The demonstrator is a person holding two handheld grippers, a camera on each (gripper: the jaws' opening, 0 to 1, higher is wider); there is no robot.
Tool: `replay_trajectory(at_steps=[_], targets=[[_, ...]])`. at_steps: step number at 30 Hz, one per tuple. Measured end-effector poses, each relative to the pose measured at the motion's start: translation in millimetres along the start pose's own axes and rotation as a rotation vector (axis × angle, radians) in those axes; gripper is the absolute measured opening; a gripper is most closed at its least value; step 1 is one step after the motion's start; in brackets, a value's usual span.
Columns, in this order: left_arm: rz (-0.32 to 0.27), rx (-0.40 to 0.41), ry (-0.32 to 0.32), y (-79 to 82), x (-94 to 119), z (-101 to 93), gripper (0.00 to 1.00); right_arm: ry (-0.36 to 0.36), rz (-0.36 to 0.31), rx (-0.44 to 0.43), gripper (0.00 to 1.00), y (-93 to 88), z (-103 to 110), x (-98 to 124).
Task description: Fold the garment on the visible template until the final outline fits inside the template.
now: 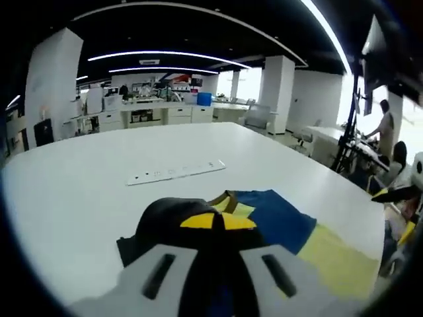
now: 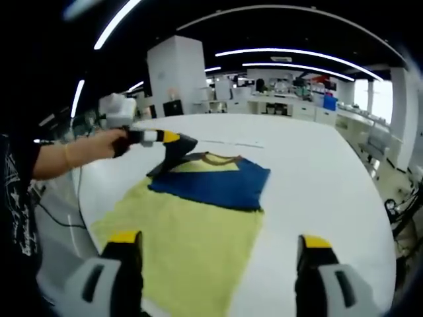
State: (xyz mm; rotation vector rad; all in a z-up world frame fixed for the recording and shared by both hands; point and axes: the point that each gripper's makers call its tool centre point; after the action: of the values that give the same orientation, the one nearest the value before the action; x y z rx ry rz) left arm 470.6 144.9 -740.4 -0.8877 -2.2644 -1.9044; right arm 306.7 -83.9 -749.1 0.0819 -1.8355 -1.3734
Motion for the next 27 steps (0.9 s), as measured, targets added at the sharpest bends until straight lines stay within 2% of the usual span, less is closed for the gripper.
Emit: replay_trajectory(at_steps=[5, 10, 17, 23, 27], targets=[[0.059, -0.085, -0.019, -22.9, -12, -13.3, 0.0, -0.004, 0.002, -0.006, 0.98, -0.1, 0, 0], [0.097, -0.113, -0.051, -43.4, -19, -24.5, 0.0, -0.005, 0.008, -0.009, 0.98, -1.7, 0, 0], [0.118, -0.121, -0.078, -51.9, -20, -39.0, 0.0, -0.004, 0.01, -0.012, 0.98, -2.0, 2, -2], [0.106, -0.136, -0.116, -46.8, -22, -48.5, 0.0, 0.003, 0.014, -0.013, 0.97, -3.6, 4, -4], [0.138, -0.152, -0.145, -59.0, -22, -57.7, 0.0, 0.004, 0.016, -0.018, 0.97, -4.4, 5, -4]])
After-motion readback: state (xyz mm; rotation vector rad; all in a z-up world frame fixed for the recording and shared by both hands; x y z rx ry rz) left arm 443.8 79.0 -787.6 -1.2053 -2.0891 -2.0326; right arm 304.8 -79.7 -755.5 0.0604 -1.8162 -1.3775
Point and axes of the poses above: the point that each gripper's makers call its tool centre point, and the gripper's own axes: x roughly backward along the fingers, z roughly to its left, y roughly out of its top, and after that the axes turned 12 degrees about x, right-handed
